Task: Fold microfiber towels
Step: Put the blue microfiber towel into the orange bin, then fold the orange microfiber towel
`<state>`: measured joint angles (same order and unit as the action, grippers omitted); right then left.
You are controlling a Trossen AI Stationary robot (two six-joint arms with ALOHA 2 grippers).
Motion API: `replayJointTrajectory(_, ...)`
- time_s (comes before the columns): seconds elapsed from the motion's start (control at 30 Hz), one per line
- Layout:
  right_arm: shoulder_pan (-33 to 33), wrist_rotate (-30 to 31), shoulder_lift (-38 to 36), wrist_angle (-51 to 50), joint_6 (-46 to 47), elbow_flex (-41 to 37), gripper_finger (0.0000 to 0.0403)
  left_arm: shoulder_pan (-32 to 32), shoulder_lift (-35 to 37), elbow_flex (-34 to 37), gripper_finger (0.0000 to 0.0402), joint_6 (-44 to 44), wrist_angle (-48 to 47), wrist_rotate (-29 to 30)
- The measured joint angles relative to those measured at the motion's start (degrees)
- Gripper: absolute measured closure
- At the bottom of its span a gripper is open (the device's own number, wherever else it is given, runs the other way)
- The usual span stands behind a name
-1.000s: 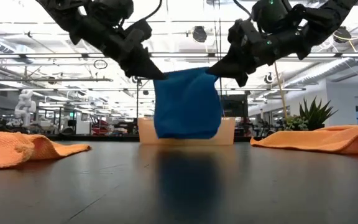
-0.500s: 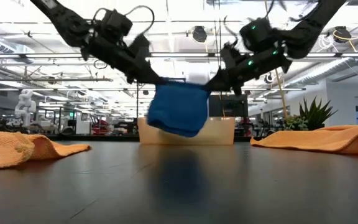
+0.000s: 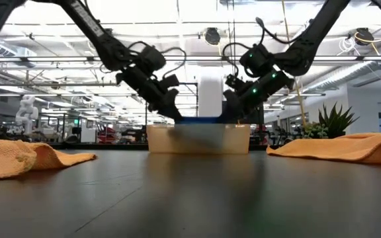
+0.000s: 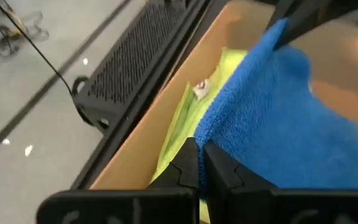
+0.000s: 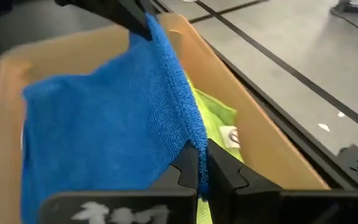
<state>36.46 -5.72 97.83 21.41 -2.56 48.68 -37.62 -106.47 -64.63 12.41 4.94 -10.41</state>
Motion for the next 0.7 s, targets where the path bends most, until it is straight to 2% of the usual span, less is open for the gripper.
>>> replayJointTrajectory(0.17,1.7,-0.2,2.7,0.3,-0.4,0.7,0.0393,-0.3,-5.1,-4.3,0.0383,-0.6,-2.4,0.1)
replayJointTrajectory(0.33,1.9,-0.3,3.0,-0.2,-1.4,0.6,0.0349,0.1,-6.0,-5.0,0.0361,-0.8,-4.0,1.0)
replayJointTrajectory(0.6,1.8,-0.2,-4.8,-4.4,-1.5,0.6,0.0252,0.4,-0.5,-5.0,0.0278,-1.0,-6.1,0.9)
replayJointTrajectory(0.7,0.8,-0.3,-10.2,-8.0,-1.2,0.6,0.023,0.9,3.8,-5.0,0.0243,-3.4,-8.5,4.0)
